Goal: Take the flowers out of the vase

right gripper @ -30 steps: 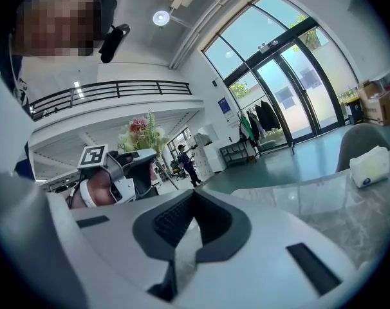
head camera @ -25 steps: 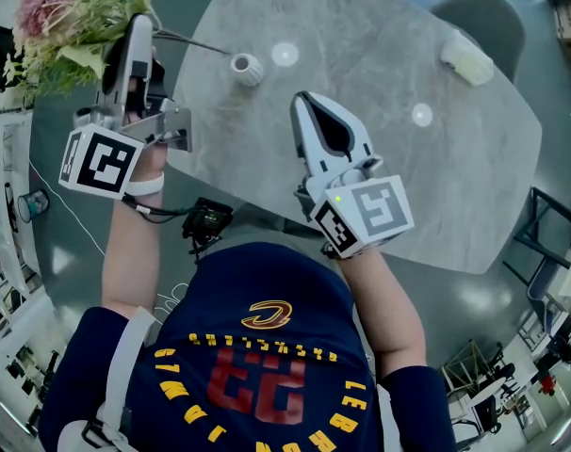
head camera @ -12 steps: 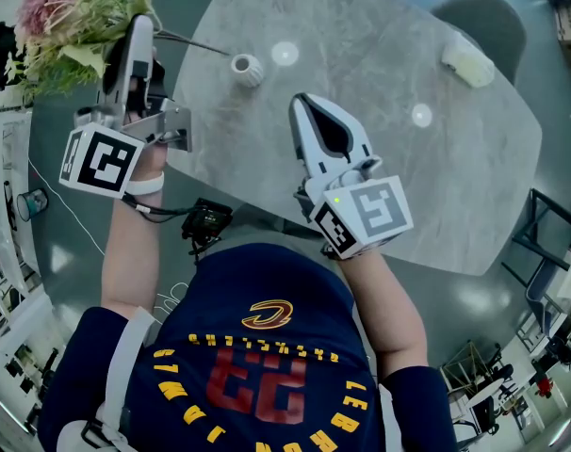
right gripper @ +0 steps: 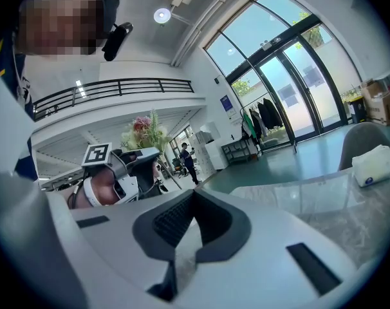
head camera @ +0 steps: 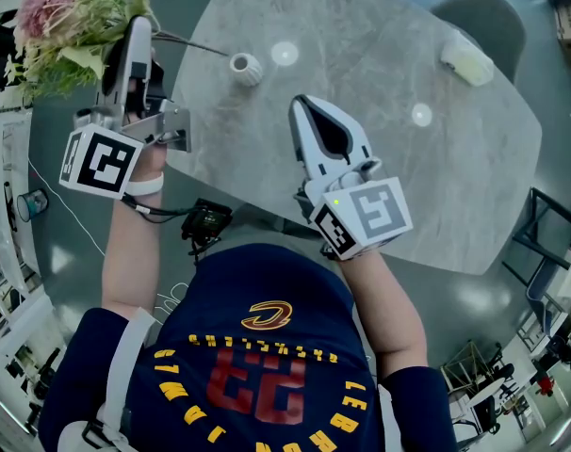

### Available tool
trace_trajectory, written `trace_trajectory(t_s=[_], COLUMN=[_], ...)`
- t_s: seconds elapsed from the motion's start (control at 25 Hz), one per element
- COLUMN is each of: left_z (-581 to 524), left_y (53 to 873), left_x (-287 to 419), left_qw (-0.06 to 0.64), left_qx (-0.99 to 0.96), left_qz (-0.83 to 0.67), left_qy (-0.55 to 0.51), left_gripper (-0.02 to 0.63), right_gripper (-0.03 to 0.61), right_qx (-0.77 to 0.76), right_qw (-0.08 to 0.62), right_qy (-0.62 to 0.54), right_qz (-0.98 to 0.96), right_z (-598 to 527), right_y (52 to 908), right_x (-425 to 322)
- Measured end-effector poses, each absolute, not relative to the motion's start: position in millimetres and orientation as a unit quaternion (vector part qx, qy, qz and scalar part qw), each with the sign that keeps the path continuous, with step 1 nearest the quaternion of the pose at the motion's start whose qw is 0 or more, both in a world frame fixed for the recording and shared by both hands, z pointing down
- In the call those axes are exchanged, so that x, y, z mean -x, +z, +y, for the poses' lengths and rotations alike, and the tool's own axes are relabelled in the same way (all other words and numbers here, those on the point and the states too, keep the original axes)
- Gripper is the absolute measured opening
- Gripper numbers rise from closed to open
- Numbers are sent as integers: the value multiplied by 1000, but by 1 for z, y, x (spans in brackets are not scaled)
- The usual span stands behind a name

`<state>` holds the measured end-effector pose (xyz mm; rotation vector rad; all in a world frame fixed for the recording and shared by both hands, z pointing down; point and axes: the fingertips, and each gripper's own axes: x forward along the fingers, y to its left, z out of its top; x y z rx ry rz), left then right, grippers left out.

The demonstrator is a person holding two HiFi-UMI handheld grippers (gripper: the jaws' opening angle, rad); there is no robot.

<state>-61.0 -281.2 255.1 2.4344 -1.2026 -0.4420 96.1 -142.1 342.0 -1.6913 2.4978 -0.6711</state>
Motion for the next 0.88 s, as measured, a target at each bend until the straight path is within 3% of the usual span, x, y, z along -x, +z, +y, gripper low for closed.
trace_trajectory(t_s=[0.88], left_z=[-283], left_y=[258], left_x=[62], left_qw=[195], left_qx=[-868], left_qz=[-429], left_qy=[-157], left_gripper=[29], right_gripper=[6], right_qx=[549], right_qw=[27], right_qy=[-218], right_qz=[806], right_z=[-141], right_y=[344], right_x=[-95])
